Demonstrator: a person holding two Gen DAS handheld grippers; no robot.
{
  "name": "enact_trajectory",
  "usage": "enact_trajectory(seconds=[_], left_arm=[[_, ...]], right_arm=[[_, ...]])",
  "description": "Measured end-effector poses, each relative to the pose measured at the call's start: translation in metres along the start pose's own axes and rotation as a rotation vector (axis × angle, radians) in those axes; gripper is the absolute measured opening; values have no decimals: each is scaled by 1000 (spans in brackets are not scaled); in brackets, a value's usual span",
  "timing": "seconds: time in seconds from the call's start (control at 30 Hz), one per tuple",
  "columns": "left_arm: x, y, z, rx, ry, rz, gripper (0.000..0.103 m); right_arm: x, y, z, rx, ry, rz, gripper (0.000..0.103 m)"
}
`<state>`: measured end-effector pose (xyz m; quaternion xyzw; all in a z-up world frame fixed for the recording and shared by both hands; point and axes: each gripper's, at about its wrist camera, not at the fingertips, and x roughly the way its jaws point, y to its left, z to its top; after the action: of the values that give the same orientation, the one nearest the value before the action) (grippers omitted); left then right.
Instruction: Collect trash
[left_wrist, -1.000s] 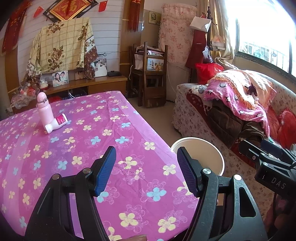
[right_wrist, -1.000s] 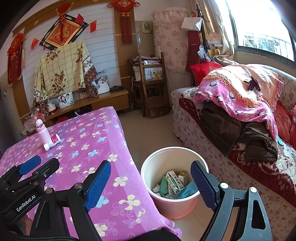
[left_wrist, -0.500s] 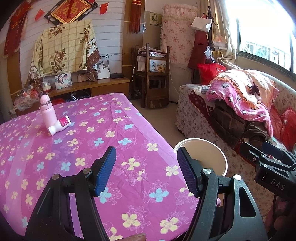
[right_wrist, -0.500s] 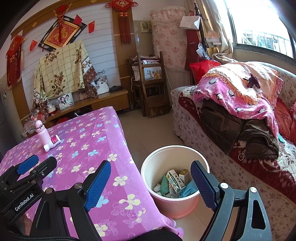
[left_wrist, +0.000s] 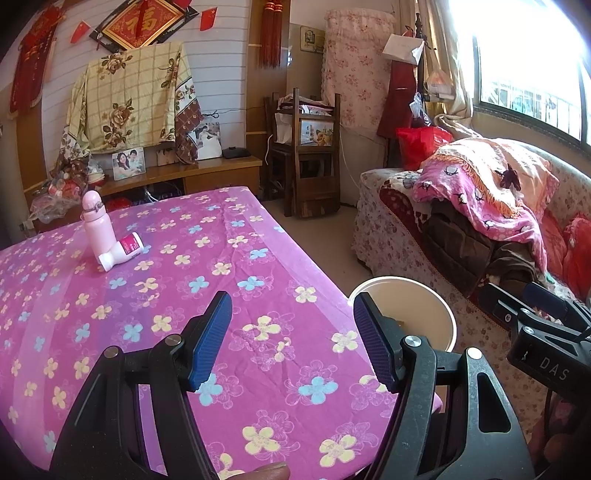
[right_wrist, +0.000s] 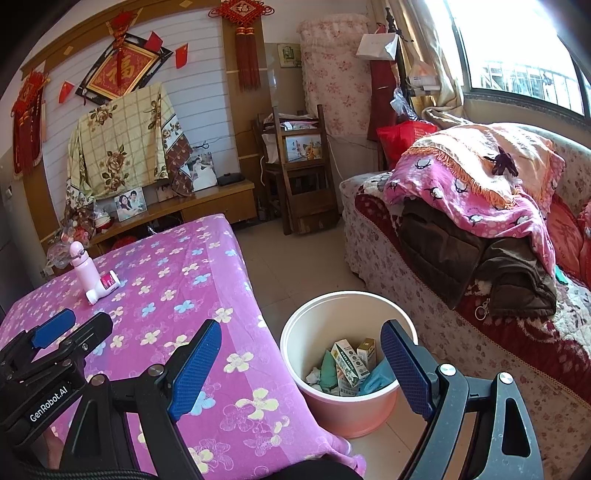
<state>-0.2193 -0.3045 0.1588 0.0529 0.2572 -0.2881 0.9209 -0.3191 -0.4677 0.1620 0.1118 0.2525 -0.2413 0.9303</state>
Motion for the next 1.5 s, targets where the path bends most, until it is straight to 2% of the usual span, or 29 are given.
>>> enact_trajectory(seconds=[0.3,0.67,1.5], left_arm=[[-3,-3,1,19,-9,26,67],[-5,-2,3,6,-9,10,67],[1,2,-1,-4,4,30,67]], right_arm=[[0,1,0,-2,1,2,86],[0,5,5,-4,-2,3,86],[4,0,3,-4,18,9,86]])
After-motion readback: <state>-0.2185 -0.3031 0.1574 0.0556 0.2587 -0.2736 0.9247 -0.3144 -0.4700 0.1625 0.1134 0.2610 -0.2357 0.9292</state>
